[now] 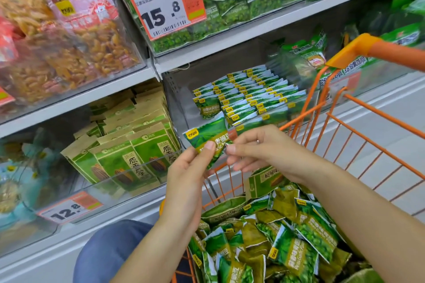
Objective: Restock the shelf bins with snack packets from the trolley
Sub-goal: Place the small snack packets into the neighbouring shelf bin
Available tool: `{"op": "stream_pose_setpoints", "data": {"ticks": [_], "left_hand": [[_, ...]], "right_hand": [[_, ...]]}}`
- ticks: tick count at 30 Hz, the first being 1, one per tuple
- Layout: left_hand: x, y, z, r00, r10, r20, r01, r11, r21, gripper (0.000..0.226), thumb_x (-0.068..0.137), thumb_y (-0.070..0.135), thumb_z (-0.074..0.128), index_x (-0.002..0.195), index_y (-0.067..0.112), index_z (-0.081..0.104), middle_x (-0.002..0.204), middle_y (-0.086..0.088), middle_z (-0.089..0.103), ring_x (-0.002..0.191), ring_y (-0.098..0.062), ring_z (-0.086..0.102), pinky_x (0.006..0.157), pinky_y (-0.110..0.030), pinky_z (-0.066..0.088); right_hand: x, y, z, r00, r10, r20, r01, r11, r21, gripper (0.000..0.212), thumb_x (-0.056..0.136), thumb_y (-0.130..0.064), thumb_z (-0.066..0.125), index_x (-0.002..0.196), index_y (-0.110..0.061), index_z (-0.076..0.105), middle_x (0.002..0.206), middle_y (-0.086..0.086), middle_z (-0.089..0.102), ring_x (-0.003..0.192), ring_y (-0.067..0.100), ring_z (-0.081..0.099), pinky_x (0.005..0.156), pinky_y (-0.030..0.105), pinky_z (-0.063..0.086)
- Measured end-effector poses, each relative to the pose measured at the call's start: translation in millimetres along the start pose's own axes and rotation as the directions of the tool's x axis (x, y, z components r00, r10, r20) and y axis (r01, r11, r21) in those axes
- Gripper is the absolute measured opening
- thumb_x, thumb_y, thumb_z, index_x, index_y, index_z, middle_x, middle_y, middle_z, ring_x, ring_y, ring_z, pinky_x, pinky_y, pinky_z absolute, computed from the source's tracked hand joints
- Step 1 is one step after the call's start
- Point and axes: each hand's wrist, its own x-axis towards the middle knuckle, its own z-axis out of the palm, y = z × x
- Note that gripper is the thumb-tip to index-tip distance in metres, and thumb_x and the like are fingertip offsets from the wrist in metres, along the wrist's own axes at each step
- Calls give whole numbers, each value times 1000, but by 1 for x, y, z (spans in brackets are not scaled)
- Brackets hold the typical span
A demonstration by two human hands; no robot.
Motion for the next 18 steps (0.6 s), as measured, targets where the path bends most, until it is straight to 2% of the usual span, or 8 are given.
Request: {"op": "stream_pose_setpoints", "data": {"ticks": [4,5,8,11,13,15,16,18], "left_hand": [[3,0,-5,1000,9,17,-9,1000,-12,28,77,35,73,75,16,53,82,-3,51,78,-11,50,69,-29,39],[4,2,-5,1000,-6,4,6,1000,-15,27,79,34,72,80,14,53,84,-3,52,78,-11,51,66,-26,40],[7,1,-3,999,-47,-24,45,996,-83,20,88,21,61,71,19,50,64,11,51,62,0,51,61,-23,40],[8,1,-4,999,-32,-32,31,999,-15,27,92,15,56,66,23,58,63,13,56,60,-2,53,60,-21,42],[9,1,-7,1000,5,-19,-5,999,45,18,92,13,58,84,24,70,75,8,66,64,-5,57,57,-20,46],[11,2,-11,999,29,31,-32,994,108,17,88,16,65,105,16,68,89,-1,70,73,-12,61,61,-24,49],[11,3,-12,998,29,58,-37,989,144,23,85,18,68,107,15,67,94,-4,71,78,-15,62,63,-27,50],[10,5,-12,996,28,86,-46,975,215,20,82,17,72,101,16,67,94,-7,70,82,-18,63,67,-29,53]], "right_hand": [[1,2,-3,1000,24,-5,-24,993,118,7,80,-15,69,75,-12,68,63,0,67,59,11,62,68,25,54],[3,2,-4,1000,18,-19,-16,994,106,12,81,-10,68,69,-13,66,59,0,63,58,13,59,70,27,53],[5,0,-3,999,-17,-35,17,1000,-18,19,82,-2,66,64,-8,61,53,1,57,56,14,54,64,24,48],[7,1,-1,993,-90,-74,86,995,-54,14,85,-5,66,72,-6,61,59,0,62,55,11,58,62,23,52],[7,3,0,992,-83,-94,83,997,-10,14,83,-19,69,87,-6,64,70,-1,69,64,12,65,71,28,57],[7,6,2,996,-51,-77,53,998,31,32,78,-28,71,100,-7,62,75,-3,71,69,12,69,77,32,59],[7,7,3,996,-51,-76,53,998,22,34,77,-29,72,103,-9,62,74,-3,71,69,11,69,76,31,59],[9,9,6,991,-90,-97,89,996,-13,24,80,-24,71,101,-13,66,72,-2,70,63,8,67,70,26,58]]}}
